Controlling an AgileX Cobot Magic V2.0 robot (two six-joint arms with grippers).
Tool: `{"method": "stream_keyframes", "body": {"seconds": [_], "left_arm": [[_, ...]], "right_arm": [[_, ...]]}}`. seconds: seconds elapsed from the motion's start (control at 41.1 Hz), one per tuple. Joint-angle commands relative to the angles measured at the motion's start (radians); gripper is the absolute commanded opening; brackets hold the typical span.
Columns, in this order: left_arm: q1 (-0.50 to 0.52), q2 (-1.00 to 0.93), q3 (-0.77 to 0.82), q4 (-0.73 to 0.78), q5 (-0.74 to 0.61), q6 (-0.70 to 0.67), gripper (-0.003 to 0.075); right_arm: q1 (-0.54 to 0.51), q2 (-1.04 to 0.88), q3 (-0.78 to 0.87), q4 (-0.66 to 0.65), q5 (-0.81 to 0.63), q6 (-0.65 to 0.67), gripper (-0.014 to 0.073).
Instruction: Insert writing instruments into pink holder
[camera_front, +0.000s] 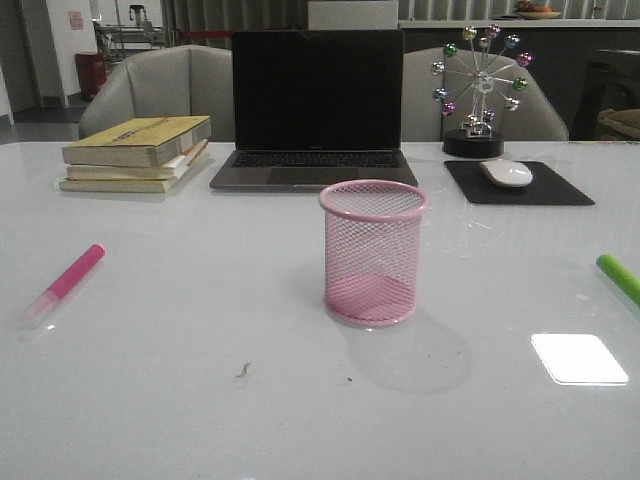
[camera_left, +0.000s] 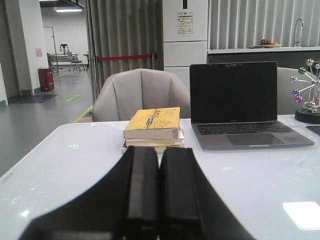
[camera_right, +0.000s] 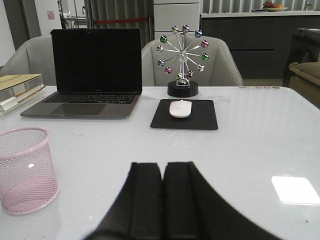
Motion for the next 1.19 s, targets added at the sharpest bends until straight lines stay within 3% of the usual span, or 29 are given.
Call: {"method": "stream_keyframes", "body": {"seconds": [0.0, 0.705, 0.899, 1.045, 1.166], "left_arm": [[-0.002, -0.02, 0.005, -0.007, -0.087, -0.003, 0.0091], [-0.002, -0.02, 0.005, -0.007, -0.087, -0.003, 0.0091], [-0.002, -0.02, -0.01, -0.007, -0.153, -0.003, 0.0091], [-0.002, -0.019, -0.126, -0.058, -0.072, -0.003, 0.0091], [-0.002, 0.003, -0.292, -0.058, 0.077, -0.003, 0.0091]], "right_arm": [[-0.007, -0.02, -0.005, 0.003, -0.095, -0.002, 0.0056], [-0.007, -0.02, -0.005, 0.002, -0.103, -0.002, 0.0056], [-0.007, -0.02, -0.01, -0.081, -0.108, -0.002, 0.0056], [-0.007, -0.02, -0.091, -0.08, -0.069, -0.002, 0.0056], [-0.007, -0.016, -0.224, -0.079, 0.006, -0.002, 0.0056]]}}
